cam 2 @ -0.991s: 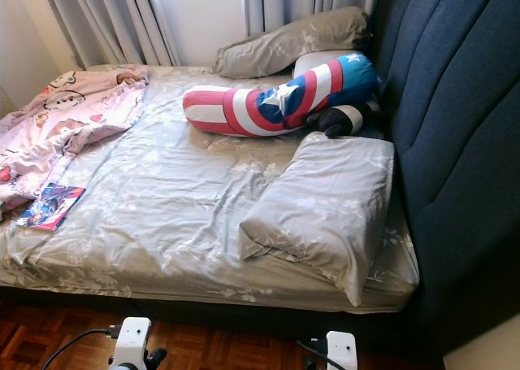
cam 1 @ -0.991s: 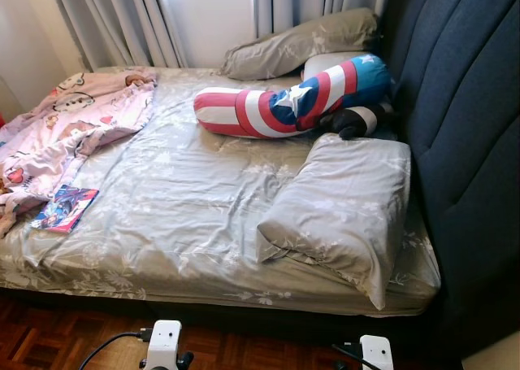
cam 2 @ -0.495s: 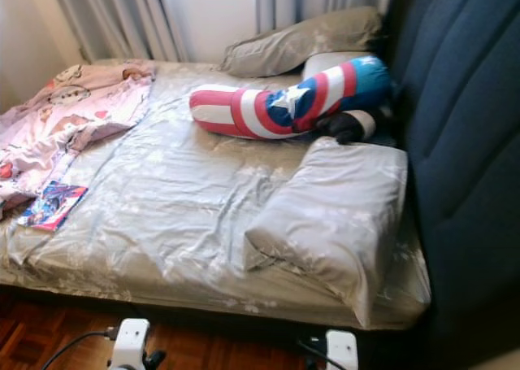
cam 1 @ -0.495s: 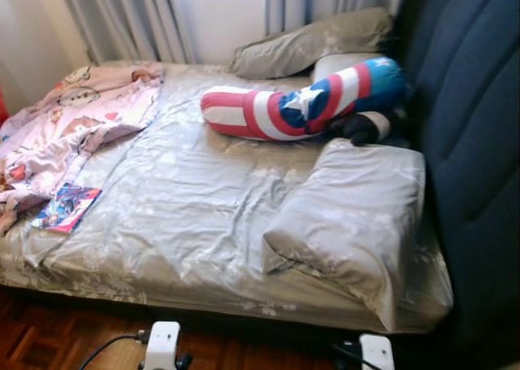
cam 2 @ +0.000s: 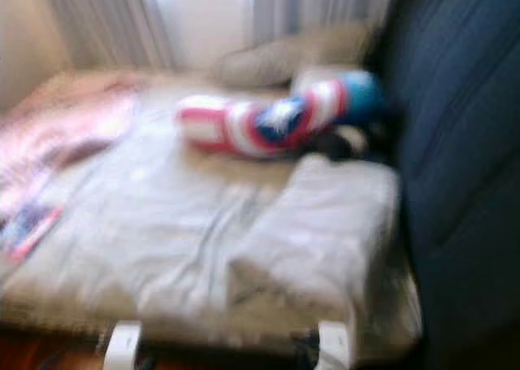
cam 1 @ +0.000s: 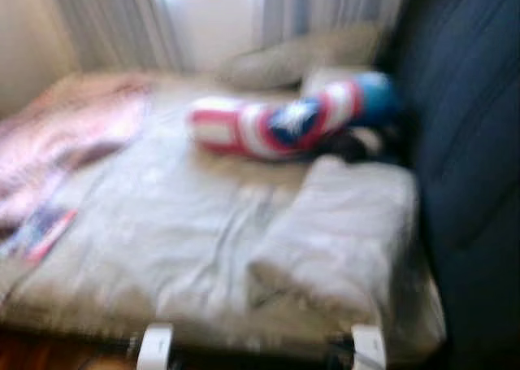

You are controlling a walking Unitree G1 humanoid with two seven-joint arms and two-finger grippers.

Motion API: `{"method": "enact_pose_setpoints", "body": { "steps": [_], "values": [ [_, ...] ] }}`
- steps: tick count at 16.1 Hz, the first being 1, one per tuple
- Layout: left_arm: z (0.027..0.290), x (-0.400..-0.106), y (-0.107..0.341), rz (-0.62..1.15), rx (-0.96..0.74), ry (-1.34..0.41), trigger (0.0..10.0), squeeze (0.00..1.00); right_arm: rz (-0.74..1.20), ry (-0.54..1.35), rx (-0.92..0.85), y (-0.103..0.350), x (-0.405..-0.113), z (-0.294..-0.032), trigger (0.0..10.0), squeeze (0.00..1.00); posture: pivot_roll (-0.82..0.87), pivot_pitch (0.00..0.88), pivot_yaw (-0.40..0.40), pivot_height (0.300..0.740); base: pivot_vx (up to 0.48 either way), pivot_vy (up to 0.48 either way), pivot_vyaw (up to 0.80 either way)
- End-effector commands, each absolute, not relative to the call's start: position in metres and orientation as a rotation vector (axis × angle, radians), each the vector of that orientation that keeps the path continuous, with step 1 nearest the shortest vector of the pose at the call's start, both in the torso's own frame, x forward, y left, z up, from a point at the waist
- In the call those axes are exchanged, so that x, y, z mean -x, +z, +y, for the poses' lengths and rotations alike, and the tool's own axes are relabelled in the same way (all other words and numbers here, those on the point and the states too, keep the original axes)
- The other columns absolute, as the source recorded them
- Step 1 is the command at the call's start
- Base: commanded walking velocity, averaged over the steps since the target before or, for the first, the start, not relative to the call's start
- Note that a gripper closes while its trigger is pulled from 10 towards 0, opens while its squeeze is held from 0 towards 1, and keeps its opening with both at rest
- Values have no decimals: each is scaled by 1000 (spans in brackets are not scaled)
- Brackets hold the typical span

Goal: Clean up the room

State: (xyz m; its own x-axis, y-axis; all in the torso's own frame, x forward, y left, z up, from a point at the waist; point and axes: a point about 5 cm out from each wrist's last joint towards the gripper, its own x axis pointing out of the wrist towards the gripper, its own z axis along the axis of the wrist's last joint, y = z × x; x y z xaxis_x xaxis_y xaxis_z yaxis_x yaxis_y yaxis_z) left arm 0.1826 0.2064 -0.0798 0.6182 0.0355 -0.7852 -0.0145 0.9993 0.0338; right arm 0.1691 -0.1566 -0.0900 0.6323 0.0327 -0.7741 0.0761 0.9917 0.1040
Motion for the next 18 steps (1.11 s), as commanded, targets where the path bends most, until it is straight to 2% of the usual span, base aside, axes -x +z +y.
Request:
{"method": "enact_pose_setpoints", "body": {
  "steps": [1,4,10,11,12,15,17,18],
  "values": [
    [201,-187,-79,896,-22,14,10000,0,901,-51,-124,-92,-163,-166,10000,0,-4,0,18,740,0,0,0],
    [199,-186,-80,899,-19,14,10000,0,884,-55,-127,-91,-164,-166,10000,0,-2,0,17,740,247,0,0],
    [198,-183,-81,897,-10,14,10000,0,692,-125,-205,-81,-172,-168,10000,0,-11,0,23,740,0,0,0],
    [198,-182,-81,898,-9,14,10000,0,488,-124,-176,-40,-239,-181,10000,0,-12,0,21,740,0,0,0],
    [198,-182,-81,897,-9,15,10000,0,406,-124,-153,-17,-268,-187,10000,0,-11,0,19,740,0,0,0],
    [199,-182,-81,892,-4,21,10000,0,446,-131,-132,-24,-261,-186,10000,0,7,0,17,740,0,0,0],
    [205,-189,-76,853,-9,28,10000,0,233,-141,-167,1,-277,-185,10000,0,-14,0,22,740,0,0,0],
    [206,-191,-74,839,-10,25,10000,0,196,-141,-170,7,-281,-185,10000,0,-20,0,23,740,0,0,0]
  ]
}}
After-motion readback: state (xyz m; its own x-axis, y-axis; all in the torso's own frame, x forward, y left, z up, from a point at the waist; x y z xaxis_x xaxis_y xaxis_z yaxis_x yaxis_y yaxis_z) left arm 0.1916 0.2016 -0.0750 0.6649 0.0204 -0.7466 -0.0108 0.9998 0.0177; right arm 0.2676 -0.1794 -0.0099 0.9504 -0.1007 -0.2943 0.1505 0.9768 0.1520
